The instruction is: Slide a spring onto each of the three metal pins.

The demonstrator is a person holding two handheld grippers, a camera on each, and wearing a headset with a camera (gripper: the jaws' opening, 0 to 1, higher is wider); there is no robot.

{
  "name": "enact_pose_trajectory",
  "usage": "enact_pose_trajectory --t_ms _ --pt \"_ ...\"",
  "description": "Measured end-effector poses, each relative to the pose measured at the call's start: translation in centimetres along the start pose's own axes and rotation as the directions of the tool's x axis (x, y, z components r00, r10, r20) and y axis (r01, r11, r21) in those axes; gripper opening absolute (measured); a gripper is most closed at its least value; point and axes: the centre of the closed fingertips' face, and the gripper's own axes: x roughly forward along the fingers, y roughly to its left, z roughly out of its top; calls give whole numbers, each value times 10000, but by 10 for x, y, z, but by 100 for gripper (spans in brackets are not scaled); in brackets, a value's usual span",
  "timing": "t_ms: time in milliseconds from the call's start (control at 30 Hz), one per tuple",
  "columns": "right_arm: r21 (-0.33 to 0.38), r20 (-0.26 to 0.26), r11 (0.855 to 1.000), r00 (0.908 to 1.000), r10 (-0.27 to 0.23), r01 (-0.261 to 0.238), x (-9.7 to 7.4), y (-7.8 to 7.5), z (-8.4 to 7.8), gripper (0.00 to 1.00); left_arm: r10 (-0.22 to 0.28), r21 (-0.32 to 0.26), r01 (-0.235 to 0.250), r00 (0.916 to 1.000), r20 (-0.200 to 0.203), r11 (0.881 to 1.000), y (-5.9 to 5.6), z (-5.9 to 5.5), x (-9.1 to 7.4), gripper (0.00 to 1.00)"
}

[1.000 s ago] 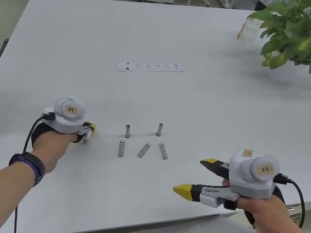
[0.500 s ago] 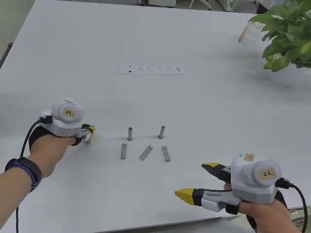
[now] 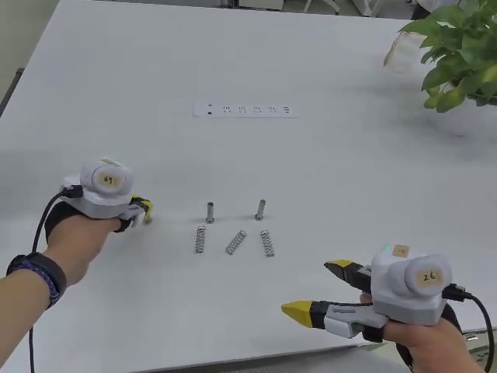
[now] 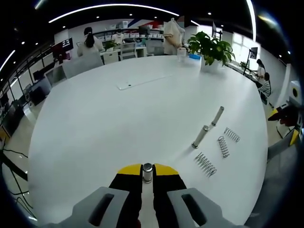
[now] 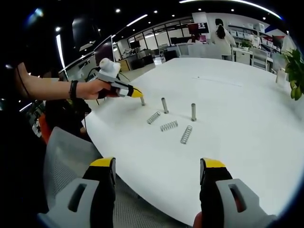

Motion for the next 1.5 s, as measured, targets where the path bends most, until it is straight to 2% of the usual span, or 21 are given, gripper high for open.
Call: enact_pose_trajectory --t_ms 767,1333,1500 --pt "52 26 10000 10000 2 -2 -1 2 -1 71 -69 259 71 9999 -85 9996 -4 -2 -5 0" --pt "78 -48 10000 10000 7 -6 0 0 -3 71 -55 159 58 9998 -187 9999 -7 -6 -3 0" --pt "93 -70 10000 10000 22 -21 0 0 -4 72 -53 206 60 9994 -356 9998 -8 -11 -2 3"
